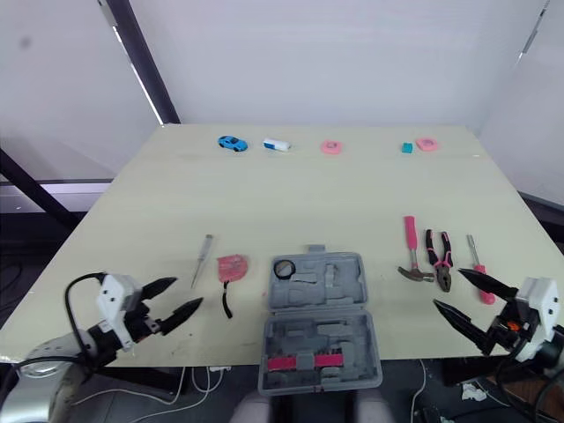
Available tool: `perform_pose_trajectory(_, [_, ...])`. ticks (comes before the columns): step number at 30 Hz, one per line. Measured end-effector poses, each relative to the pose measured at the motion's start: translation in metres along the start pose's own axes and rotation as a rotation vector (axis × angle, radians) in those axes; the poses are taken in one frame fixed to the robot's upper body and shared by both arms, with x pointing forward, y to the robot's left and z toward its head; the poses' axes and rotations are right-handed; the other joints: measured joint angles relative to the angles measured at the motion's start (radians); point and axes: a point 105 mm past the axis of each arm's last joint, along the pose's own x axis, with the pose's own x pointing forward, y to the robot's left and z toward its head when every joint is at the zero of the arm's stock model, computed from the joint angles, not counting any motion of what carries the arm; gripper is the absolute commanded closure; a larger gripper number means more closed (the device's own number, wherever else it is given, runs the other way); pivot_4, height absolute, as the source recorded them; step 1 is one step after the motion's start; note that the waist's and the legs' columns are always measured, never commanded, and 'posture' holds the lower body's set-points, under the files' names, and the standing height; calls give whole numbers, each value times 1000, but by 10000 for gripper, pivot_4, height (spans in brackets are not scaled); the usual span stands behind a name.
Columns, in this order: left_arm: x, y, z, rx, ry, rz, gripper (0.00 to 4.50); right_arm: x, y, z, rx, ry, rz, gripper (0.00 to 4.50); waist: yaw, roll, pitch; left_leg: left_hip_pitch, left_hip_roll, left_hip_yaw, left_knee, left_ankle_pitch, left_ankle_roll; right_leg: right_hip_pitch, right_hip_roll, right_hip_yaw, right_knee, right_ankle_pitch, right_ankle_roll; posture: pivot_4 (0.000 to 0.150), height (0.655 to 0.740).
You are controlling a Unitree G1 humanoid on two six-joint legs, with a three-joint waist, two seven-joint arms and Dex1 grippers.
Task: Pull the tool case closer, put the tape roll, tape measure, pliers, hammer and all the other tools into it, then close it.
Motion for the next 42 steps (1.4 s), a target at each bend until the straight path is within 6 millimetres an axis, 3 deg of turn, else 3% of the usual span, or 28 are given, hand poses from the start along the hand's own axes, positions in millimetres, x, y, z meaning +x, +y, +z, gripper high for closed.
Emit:
perform_pose_trajectory(4, [17,-21,-4,-69,25,42,356,29,13,26,-64,-33,194,0,-4,-1,1,0,0,0,0,0,1,0,5,0,0,0,1,1500,7395])
perform_pose_trajectory(7, [20,-23,-7,-92,53,100,356,42,15,40,-102,-50,265,0,-2,-3,2,0,0,-1,0,0,1,0,6,-1,0,0,1,1500,7395])
perform_pose_trajectory(11, [24,-22,-13,-128,87,217,356,53,17,46,-134,-54,334,0,4,-3,2,-1,-1,-1,0,1,1,0,6,-1,-1,0,0,1500,7395])
perform_pose_trajectory(18, [49,-38,-20,-204,94,306,356,57,25,41,-141,-27,425,0,17,-4,3,-2,-2,-2,0,0,2,1,6,-2,-3,1,0,1500,7395])
perform_pose_trajectory(21, [61,-44,-18,-220,85,321,7999,59,29,38,-141,-18,462,0,20,-4,3,-2,-2,-2,1,0,2,1,7,-2,-3,1,0,1500,7395])
perform_pose_trajectory(24, [63,-37,-20,-204,92,359,21432,60,28,40,-160,-23,461,0,20,-4,2,-1,-2,-2,1,0,2,1,8,-2,-3,1,0,1500,7395])
perform_pose_trajectory(26, [63,-36,-20,-199,92,364,27091,60,28,40,-162,-20,459,0,21,-4,2,-1,-2,-2,1,0,2,2,7,-2,-3,1,0,1500,7395])
perform_pose_trajectory(28, [63,-36,-20,-197,92,366,28858,60,27,40,-165,-18,457,0,22,-4,2,-1,-2,-2,1,0,2,2,7,-2,-3,1,0,1500,7395])
perform_pose_trajectory(29, [63,-35,-21,-196,92,370,34570,60,27,39,-167,-16,454,0,22,-4,2,-1,-2,-2,1,0,2,2,7,-2,-3,1,0,1500,7395])
perform_pose_trajectory(32, [59,-34,-24,-183,100,369,43827,61,26,38,-173,-26,441,0,21,-4,2,-1,-2,-2,1,0,2,2,7,-2,-4,1,0,1500,7395])
perform_pose_trajectory(42, [21,-58,-37,-128,179,244,43827,64,31,33,-147,-46,451,0,16,-4,2,-1,0,-1,-1,0,2,1,5,-2,-6,1,-1,1500,7395])
